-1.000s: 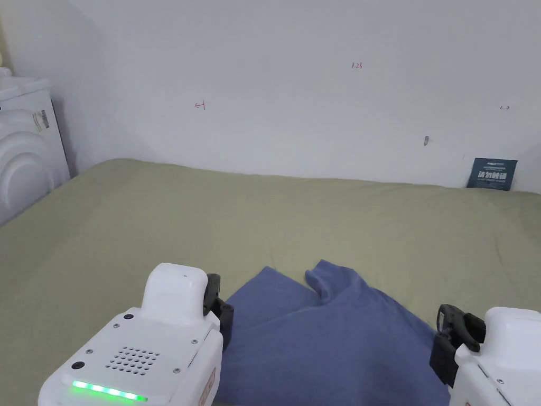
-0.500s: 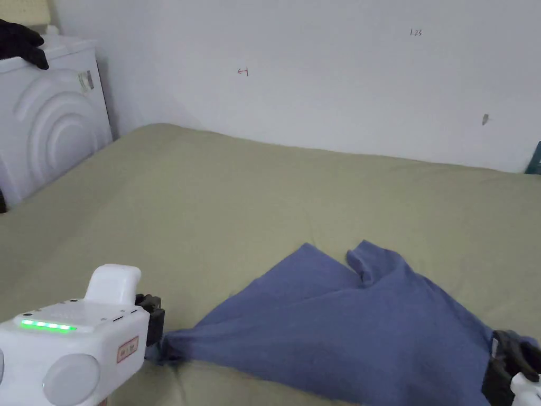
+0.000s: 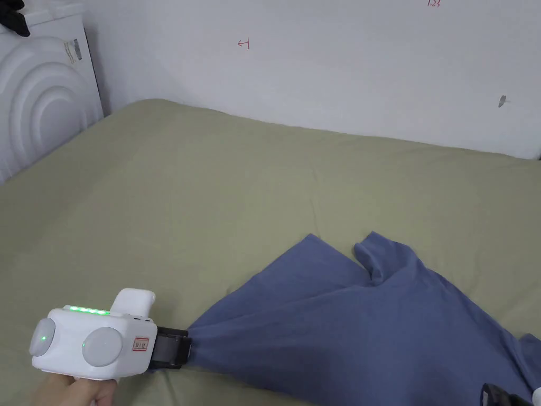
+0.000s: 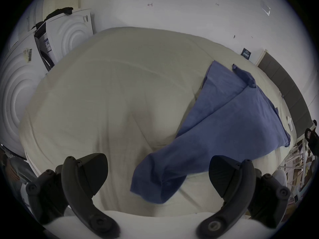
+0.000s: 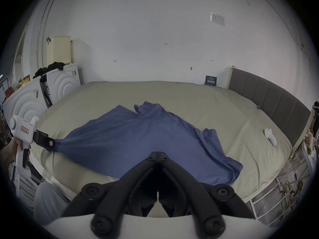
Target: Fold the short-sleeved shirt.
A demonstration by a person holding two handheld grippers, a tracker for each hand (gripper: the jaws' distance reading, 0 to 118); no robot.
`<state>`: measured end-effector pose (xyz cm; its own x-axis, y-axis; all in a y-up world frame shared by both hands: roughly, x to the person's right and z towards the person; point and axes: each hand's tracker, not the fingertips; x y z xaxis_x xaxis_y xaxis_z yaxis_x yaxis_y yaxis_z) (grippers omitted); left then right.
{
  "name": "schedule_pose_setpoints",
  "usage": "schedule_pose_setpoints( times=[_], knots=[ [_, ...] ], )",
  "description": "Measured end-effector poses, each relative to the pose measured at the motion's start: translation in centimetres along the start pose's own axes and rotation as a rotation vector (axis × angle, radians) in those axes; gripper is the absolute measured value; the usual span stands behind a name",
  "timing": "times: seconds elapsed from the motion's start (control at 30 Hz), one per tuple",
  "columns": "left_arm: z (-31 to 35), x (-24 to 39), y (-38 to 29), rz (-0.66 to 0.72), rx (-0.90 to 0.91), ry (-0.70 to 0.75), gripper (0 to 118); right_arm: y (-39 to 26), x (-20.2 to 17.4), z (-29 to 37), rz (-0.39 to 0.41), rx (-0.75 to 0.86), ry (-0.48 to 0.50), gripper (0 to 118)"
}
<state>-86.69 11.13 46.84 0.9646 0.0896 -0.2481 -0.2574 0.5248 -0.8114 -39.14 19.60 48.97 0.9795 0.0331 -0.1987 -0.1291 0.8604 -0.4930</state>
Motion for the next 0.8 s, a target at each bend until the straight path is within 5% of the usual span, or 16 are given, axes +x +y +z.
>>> schedule_pose_setpoints(
  times=[0.03, 0.1, 0.17, 0.23, 0.27, 0.5, 0.8],
  knots=[
    [-0.3, 0.2, 0.0, -0.006, -0.008, -0.002, 108, -0.1, 0.1, -0.1, 0.002, -0.006, 0.001, 2],
    [-0.5, 0.8, 0.0, -0.022, -0.01, 0.001, 60, -0.2, 0.4, -0.7, 0.0, -0.018, 0.002, 2],
    [-0.3, 1.1, -0.4, -0.04, -0.006, -0.006, 50, -0.2, 0.8, -1.3, -0.001, -0.036, 0.005, 2],
    [0.0, 1.8, -0.4, -0.022, 0.004, -0.062, 13, -0.2, 1.3, -1.9, -0.007, -0.047, 0.004, 2],
    [0.1, 2.1, -0.5, -0.028, 0.005, -0.053, 6, -0.2, 1.5, -2.2, -0.01, -0.051, 0.004, 2],
    [0.4, 2.5, -0.6, -0.064, 0.026, -0.017, 6, 1.0, 3.7, -6.5, -0.004, -0.084, 0.005, 2],
    [0.8, 2.0, -0.8, -0.041, 0.041, -0.038, 6, 9.5, 7.0, -23.2, 0.044, -0.201, 0.046, 2]
  ],
)
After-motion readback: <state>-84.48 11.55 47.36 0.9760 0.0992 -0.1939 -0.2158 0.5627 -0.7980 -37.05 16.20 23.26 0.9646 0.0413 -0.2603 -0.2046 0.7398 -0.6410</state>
